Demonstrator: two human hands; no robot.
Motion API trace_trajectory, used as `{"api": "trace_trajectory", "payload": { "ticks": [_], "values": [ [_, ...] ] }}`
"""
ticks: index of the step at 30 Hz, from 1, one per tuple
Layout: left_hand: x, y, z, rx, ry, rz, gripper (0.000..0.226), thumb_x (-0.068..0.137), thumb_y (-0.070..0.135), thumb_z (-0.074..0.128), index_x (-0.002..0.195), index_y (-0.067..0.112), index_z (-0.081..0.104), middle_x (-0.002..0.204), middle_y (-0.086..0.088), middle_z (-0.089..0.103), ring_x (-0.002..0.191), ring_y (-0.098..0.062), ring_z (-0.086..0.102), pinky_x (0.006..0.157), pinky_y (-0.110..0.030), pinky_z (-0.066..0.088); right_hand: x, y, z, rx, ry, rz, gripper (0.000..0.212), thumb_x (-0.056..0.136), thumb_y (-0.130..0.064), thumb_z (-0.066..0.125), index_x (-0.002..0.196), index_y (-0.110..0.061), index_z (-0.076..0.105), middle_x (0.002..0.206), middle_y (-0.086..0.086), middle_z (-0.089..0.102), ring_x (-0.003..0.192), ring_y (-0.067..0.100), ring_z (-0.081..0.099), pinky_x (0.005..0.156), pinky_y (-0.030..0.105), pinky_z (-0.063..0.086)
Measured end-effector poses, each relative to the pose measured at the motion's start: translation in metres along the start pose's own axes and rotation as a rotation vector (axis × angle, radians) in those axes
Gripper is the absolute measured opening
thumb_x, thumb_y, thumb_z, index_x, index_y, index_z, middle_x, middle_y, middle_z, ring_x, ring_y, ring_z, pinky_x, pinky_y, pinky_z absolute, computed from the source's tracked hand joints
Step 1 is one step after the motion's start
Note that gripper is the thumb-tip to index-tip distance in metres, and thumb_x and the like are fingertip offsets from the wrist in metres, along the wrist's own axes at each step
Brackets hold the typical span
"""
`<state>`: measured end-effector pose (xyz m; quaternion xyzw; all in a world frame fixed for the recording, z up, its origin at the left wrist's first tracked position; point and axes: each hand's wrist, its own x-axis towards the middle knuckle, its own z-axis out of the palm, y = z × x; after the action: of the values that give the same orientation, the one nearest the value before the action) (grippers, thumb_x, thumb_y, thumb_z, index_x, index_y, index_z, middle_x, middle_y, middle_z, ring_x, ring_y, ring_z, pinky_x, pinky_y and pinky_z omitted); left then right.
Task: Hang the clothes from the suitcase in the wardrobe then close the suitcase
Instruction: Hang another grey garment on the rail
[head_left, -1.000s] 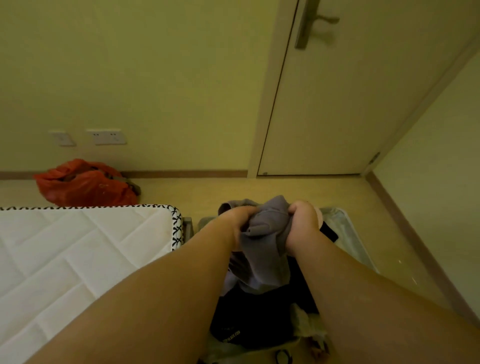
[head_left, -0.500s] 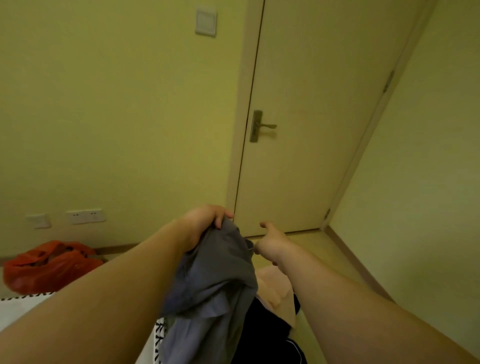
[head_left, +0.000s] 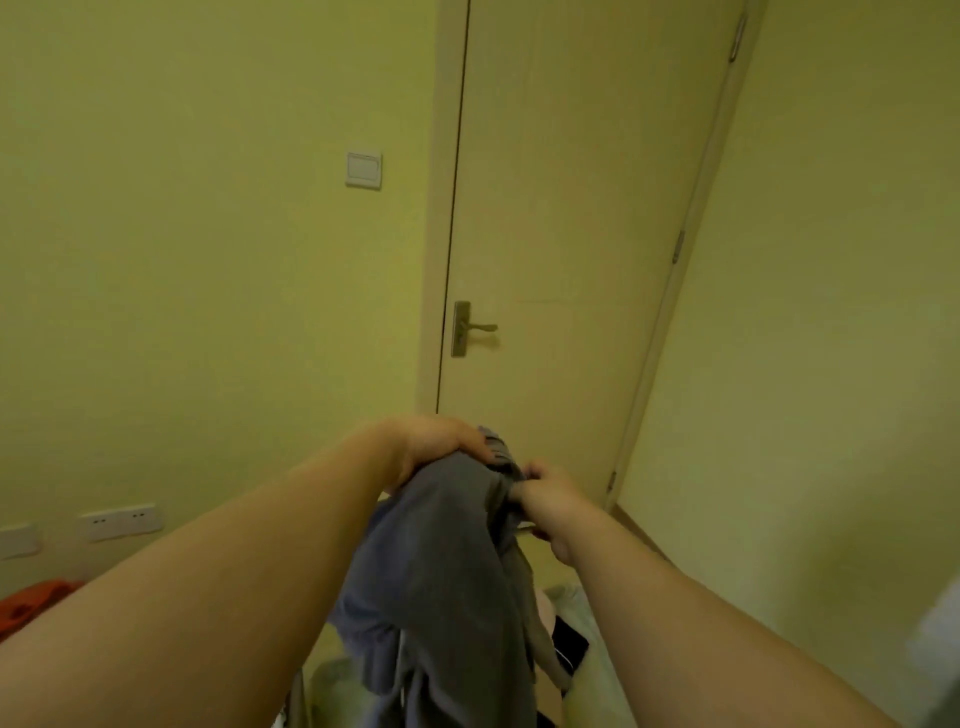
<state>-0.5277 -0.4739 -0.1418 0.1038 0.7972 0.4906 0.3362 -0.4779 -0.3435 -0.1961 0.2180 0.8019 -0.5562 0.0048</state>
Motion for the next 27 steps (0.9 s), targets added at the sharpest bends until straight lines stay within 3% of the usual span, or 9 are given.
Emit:
{"api": "trace_trajectory", "payload": {
  "ticks": [2,4,6,8,12,14,16,20,27],
  "values": [
    [-0.006,0.006,0.015,0.05,0.038,-0.087,0.012,0.093,0.017,0.054,0.084,0.01,0.058,0.062,-0.005,0.061,0.045,-0.009,0.052,0.053,-0.02,0.043,-0.015,-0.006,-0.017,0.074,-0.02,-0.031,0.026,0.088,0.001,0.048,0.072,-0.019,0.045,0.073,0.001,0.05,0.064,0.012,0.045,0.052,0.023,0.031],
    [-0.014,0.013,0.032,0.124,0.104,-0.064,0.009,0.093,0.01,0.053,0.089,0.016,0.048,0.059,-0.003,0.055,0.033,-0.005,0.038,0.052,-0.019,0.039,-0.028,-0.006,-0.033,0.114,-0.043,-0.054,0.025,0.089,-0.001,0.05,0.075,-0.021,0.047,0.076,0.001,0.053,0.066,0.013,0.047,0.054,0.022,0.033],
    [-0.019,0.018,0.045,0.234,0.12,-0.016,0.018,0.093,0.008,0.052,0.104,0.021,0.047,0.065,-0.003,0.055,0.04,-0.006,0.044,0.072,-0.031,0.05,-0.043,-0.005,-0.045,0.131,-0.068,-0.072,0.025,0.088,0.0,0.05,0.075,-0.021,0.048,0.077,0.003,0.054,0.068,0.015,0.05,0.056,0.022,0.037],
    [-0.033,0.025,0.055,0.4,0.108,-0.001,0.02,0.093,0.014,0.054,0.113,0.015,0.055,0.077,-0.002,0.058,0.059,-0.01,0.052,0.09,-0.039,0.048,-0.058,-0.003,-0.057,0.157,-0.086,-0.08,0.028,0.087,0.004,0.047,0.072,-0.019,0.048,0.075,0.005,0.054,0.067,0.017,0.05,0.057,0.023,0.039],
    [-0.067,0.038,0.077,0.61,0.12,0.029,0.046,0.09,0.028,0.061,0.132,0.014,0.051,0.133,-0.005,0.052,0.118,-0.021,0.049,0.101,-0.038,0.04,-0.095,-0.001,-0.087,0.165,-0.152,-0.079,0.029,0.086,0.007,0.042,0.067,-0.016,0.044,0.074,0.006,0.05,0.067,0.018,0.048,0.06,0.027,0.039],
    [-0.084,0.044,0.096,0.557,0.123,0.053,0.049,0.088,0.025,0.061,0.134,0.013,0.048,0.142,-0.005,0.043,0.133,-0.023,0.039,0.107,-0.038,0.035,-0.117,0.003,-0.105,0.152,-0.211,-0.063,0.026,0.087,0.004,0.042,0.069,-0.015,0.043,0.077,0.008,0.051,0.07,0.02,0.05,0.063,0.029,0.043],
    [-0.102,0.051,0.116,0.437,0.128,0.092,0.042,0.087,0.02,0.056,0.128,0.012,0.049,0.137,-0.008,0.047,0.126,-0.026,0.044,0.105,-0.037,0.038,-0.138,0.007,-0.122,0.158,-0.251,-0.056,0.016,0.09,-0.001,0.046,0.082,-0.014,0.049,0.085,0.01,0.057,0.074,0.021,0.056,0.068,0.031,0.048],
    [-0.139,0.066,0.16,0.29,0.048,0.126,0.023,0.089,0.018,0.045,0.108,0.008,0.053,0.104,-0.014,0.06,0.09,-0.025,0.059,0.081,-0.034,0.051,-0.179,0.016,-0.15,0.136,-0.274,-0.063,0.009,0.089,-0.009,0.057,0.097,-0.013,0.057,0.092,0.011,0.064,0.081,0.024,0.062,0.076,0.033,0.053],
    [-0.187,0.092,0.232,0.394,-0.083,0.144,0.022,0.093,0.016,0.052,0.112,0.008,0.056,0.106,-0.008,0.061,0.094,-0.022,0.06,0.082,-0.032,0.05,-0.245,0.046,-0.219,0.026,-0.244,0.044,0.013,0.088,-0.021,0.057,0.084,-0.011,0.063,0.074,0.007,0.069,0.072,0.021,0.062,0.076,0.028,0.05]
  ]
}}
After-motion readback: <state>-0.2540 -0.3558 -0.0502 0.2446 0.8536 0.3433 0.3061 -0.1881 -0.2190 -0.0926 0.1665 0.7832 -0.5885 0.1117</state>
